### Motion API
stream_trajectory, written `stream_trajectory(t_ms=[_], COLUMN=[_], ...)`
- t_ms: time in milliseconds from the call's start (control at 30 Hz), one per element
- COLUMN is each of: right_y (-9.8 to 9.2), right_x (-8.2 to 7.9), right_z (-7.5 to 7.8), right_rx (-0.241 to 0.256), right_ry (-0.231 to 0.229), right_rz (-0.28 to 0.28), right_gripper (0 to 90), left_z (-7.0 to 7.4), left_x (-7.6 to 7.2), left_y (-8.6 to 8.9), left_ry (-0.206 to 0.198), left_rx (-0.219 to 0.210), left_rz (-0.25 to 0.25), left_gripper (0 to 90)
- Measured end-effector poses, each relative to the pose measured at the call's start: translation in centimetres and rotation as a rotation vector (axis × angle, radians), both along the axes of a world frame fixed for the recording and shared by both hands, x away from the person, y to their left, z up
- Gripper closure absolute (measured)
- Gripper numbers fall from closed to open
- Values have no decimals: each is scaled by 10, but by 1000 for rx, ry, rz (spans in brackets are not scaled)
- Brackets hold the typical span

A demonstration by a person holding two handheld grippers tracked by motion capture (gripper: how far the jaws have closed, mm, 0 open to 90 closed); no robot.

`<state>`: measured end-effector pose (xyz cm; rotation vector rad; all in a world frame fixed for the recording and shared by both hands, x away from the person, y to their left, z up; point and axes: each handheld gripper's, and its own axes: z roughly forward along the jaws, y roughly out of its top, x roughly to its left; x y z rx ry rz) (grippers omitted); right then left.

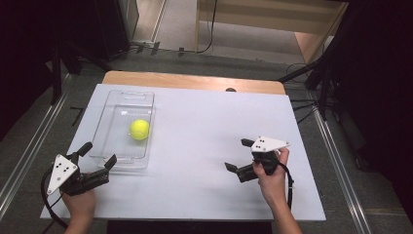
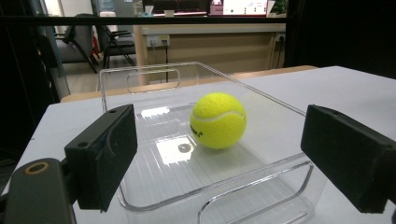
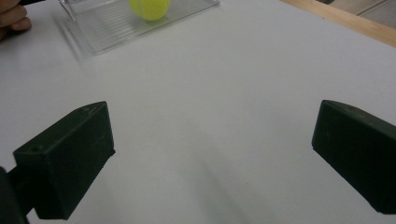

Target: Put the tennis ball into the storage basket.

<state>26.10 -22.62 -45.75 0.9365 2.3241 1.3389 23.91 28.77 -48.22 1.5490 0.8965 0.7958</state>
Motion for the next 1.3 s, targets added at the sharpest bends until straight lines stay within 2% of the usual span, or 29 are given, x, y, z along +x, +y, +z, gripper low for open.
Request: stream_trajectory(t_ms=[333, 700, 867, 1033, 1233, 1300], right_y=[-22, -48, -61, -74, -89, -93], right_x=[-13, -25, -30, -35, -41, -43], right_z=[-6, -18, -23, -27, -33, -36], right_rx=[31, 50, 67, 78, 112, 142], right_ry=[-50, -33, -42, -47, -63, -71], right_rz=[-29, -105, -131, -183, -204, -208], right_gripper=[0, 0, 0, 0, 0, 0], left_z=[0, 0, 0, 0, 0, 0], left_x=[0, 0, 0, 0, 0, 0], left_y=[0, 0, 0, 0, 0, 0], left_ry=[-1, -2, -1, -1, -2, -3], left_rx=[-1, 1, 0, 3, 0, 1], left_rz=[0, -1, -1, -1, -2, -4], left_gripper=[113, 113, 113, 113, 113, 113])
